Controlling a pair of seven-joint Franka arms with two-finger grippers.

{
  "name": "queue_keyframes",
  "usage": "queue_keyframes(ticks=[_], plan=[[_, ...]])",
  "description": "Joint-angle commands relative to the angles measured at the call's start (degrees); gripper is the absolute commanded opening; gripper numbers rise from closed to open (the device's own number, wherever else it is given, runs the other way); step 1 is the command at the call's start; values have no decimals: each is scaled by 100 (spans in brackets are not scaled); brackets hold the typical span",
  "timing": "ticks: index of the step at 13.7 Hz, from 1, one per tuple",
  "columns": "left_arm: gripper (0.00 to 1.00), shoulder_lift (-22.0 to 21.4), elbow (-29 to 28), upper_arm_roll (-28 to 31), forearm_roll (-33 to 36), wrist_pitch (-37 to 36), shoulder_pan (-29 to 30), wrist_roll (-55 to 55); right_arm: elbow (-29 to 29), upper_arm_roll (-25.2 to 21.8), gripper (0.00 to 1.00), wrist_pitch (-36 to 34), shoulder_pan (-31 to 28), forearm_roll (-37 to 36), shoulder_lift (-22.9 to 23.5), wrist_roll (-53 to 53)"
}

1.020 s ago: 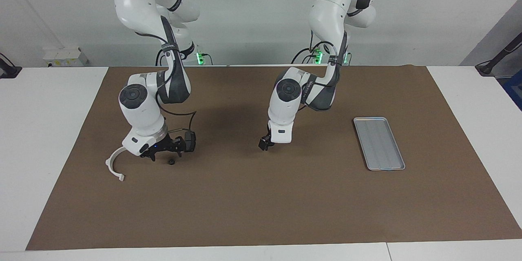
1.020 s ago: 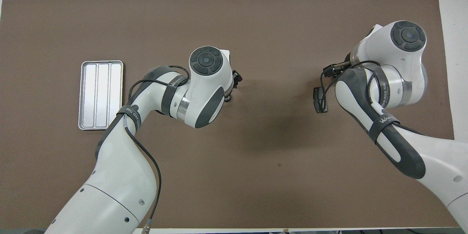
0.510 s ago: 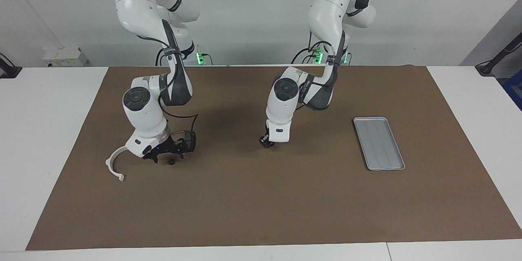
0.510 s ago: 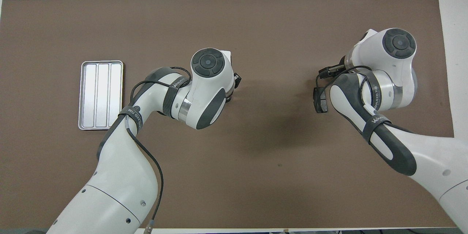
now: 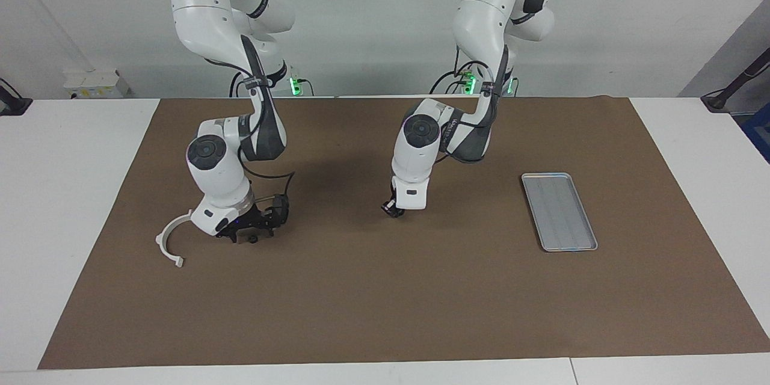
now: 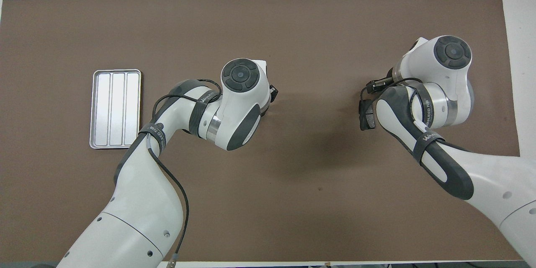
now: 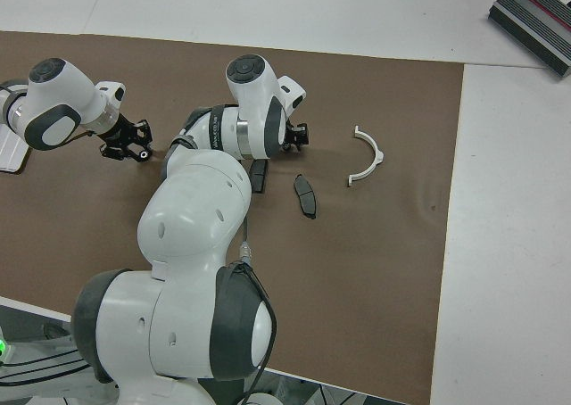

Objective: Pick bearing gear from pile to tray

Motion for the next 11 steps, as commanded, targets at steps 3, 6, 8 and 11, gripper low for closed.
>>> queue_keyframes(ticks=[3,6,8,11], plan=[[0,-128,-133,120,-26,-100,-91,-76,-100,68,0,-9,-95,17,-100,-140],[0,-215,280,147,105,-925,23,-49,723,68,0,-937,-113,-80,-100,-149],[0,-487,246,226,149,-1225,259,12,1234,76,0,-1343,-104,-71,-118,-149],[0,-1206,-497,305,150,-1367,575,888,2112,94,0,-2098,-52,17,-118,-114]])
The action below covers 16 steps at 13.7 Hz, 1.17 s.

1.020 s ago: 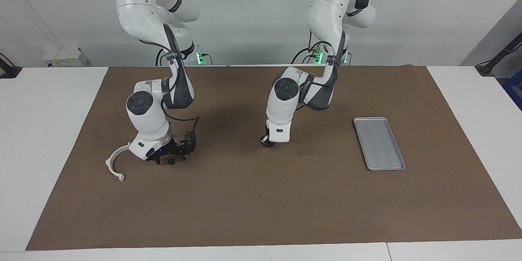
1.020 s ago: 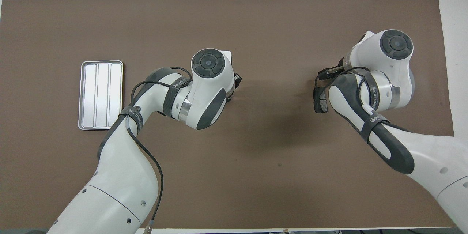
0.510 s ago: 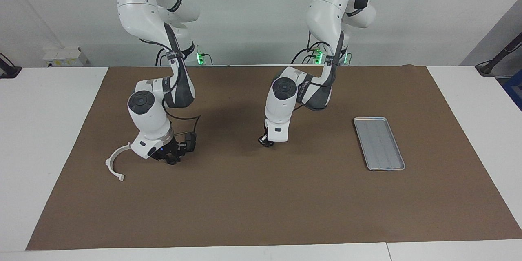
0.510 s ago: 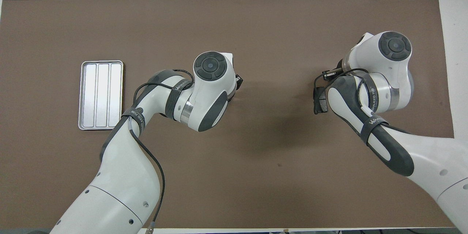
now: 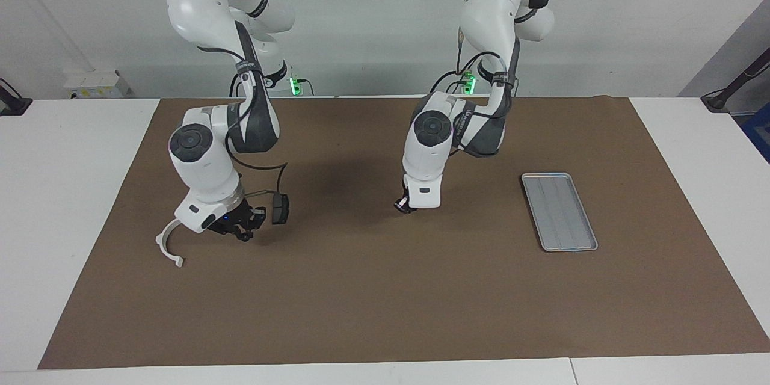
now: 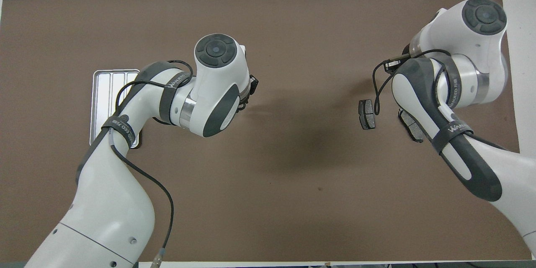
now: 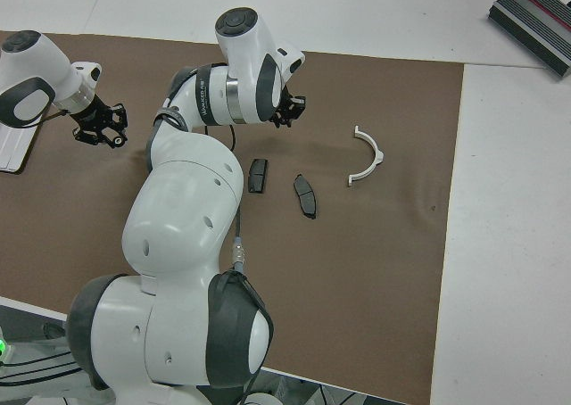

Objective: Pick bearing gear from pile to tray

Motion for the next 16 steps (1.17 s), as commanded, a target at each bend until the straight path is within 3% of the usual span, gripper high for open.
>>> queue_keyframes(ticks=[1,4,6,9,11,16], plan=[[0,-1163,-1292,13,66,-64,438,914,1007,95,0,-943,44,57,102,-78],[0,-2308,-2376,4,66,-72,1281,2416,2500,95,0,-2156,755,171,601,718],[0,-2434,-2519,13,66,-99,1757,3235,2987,95,0,-2361,1386,171,805,1649],[0,-2521,-2808,13,66,128,2486,4403,2945,77,0,-2301,2292,75,788,2486],[0,-2591,-3151,13,66,846,2882,5055,2901,95,0,-2213,2759,-91,884,3005],[0,-2460,-3749,13,74,1903,3068,5163,2365,95,0,-1309,3270,-92,1112,3577]])
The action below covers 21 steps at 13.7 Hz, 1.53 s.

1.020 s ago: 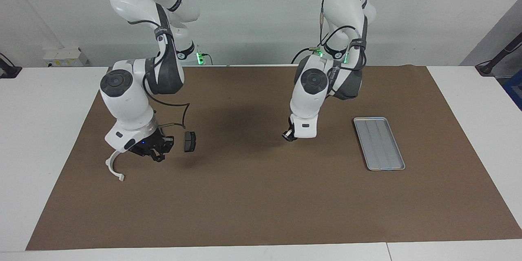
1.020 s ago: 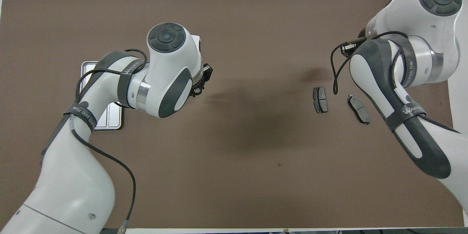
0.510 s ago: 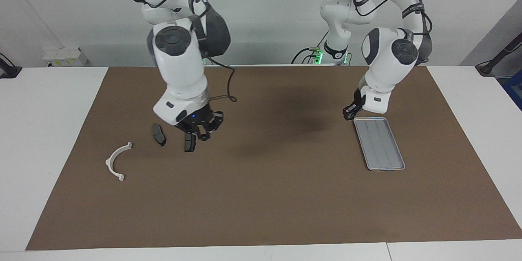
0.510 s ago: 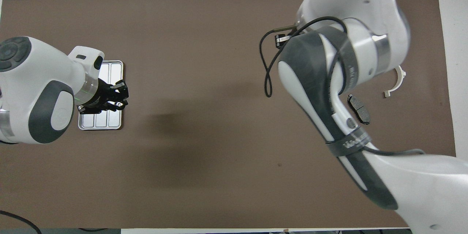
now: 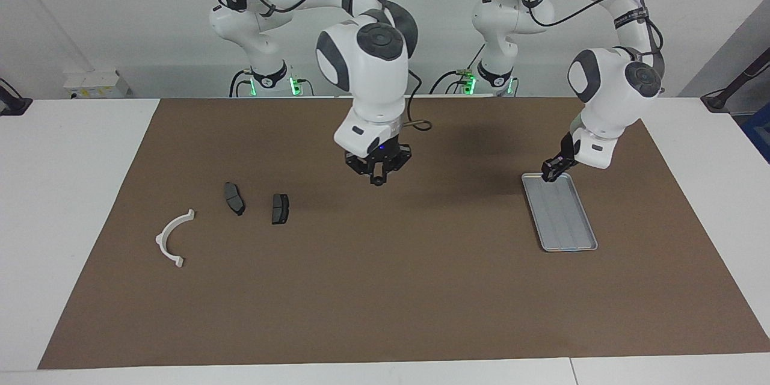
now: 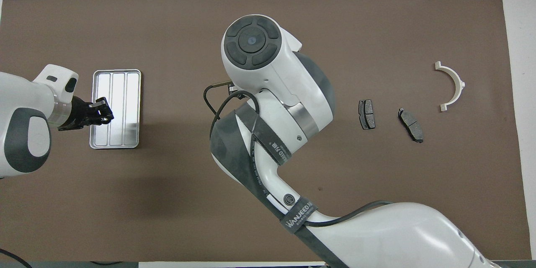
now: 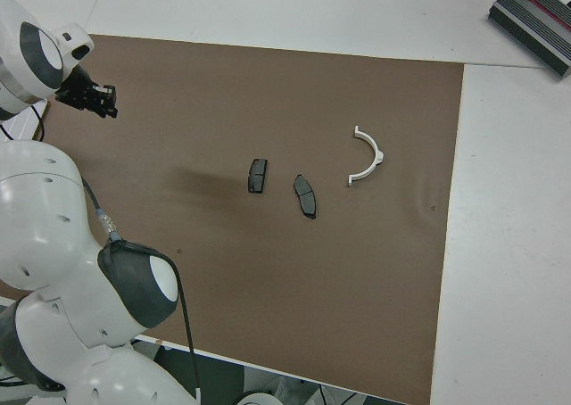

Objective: Pick bearing gear from pile to tray

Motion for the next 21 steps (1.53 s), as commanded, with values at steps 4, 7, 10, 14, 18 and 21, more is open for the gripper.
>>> queue_keyframes(ticks=[4,7,10,14,18,21], plan=[[0,98,-587,-75,243,818,28,34,-843,3,0,1305,108,-66,281,362],[0,230,-596,-75,570,879,37,25,-1459,-5,0,1921,90,-66,281,362],[1,336,-745,-75,570,1213,28,-27,-1785,3,0,2282,90,-66,272,362],[2,345,-833,-75,570,1345,37,-45,-2005,3,0,2537,55,-57,263,344],[70,345,-833,-75,570,1354,37,-28,-2199,3,0,2757,55,-57,272,344],[100,362,-676,-75,570,1232,37,-10,-2173,3,11,2653,55,-57,254,344]])
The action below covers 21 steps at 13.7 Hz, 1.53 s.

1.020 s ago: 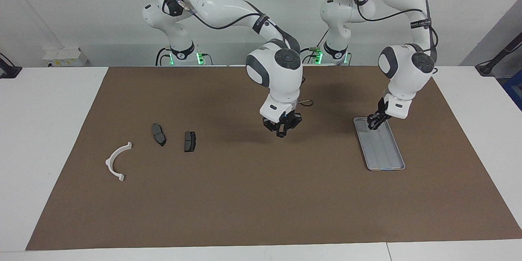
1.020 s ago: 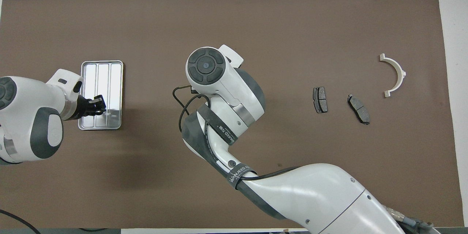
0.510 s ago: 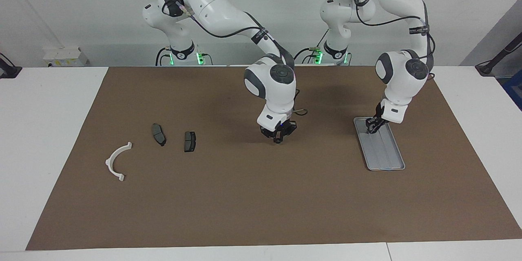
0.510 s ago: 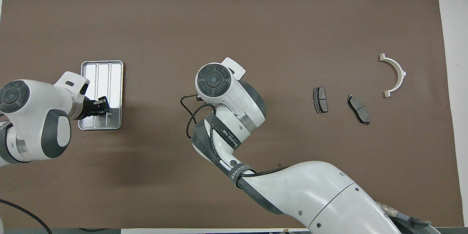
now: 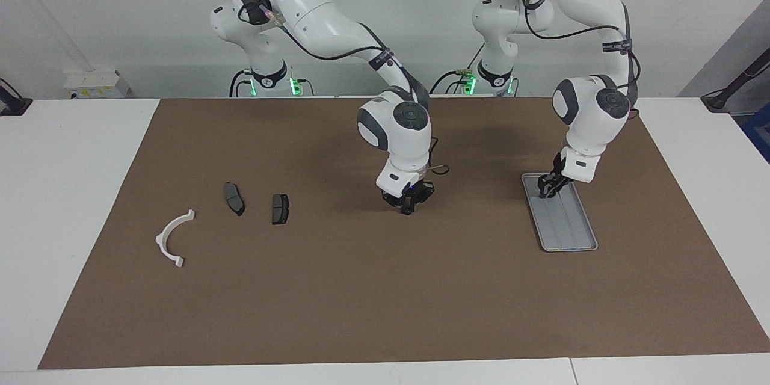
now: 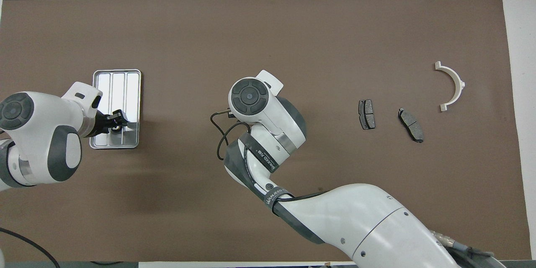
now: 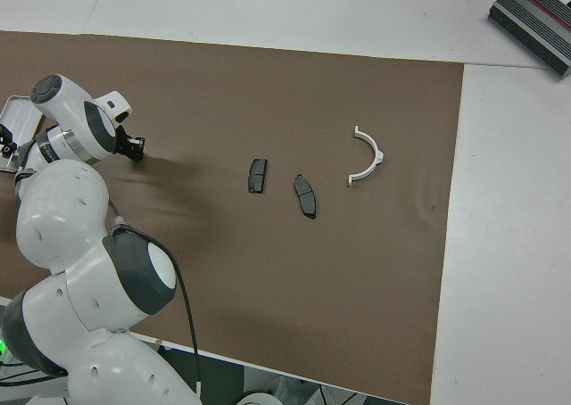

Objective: Pick bearing gear from pile to tray

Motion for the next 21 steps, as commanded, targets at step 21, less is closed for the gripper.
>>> queue_keyframes(ticks=[21], plan=[[100,2301,3998,-71,-11,-1525,-3127,-4899,462,-251,100,-3305,-3789,418,-2505,-4510]])
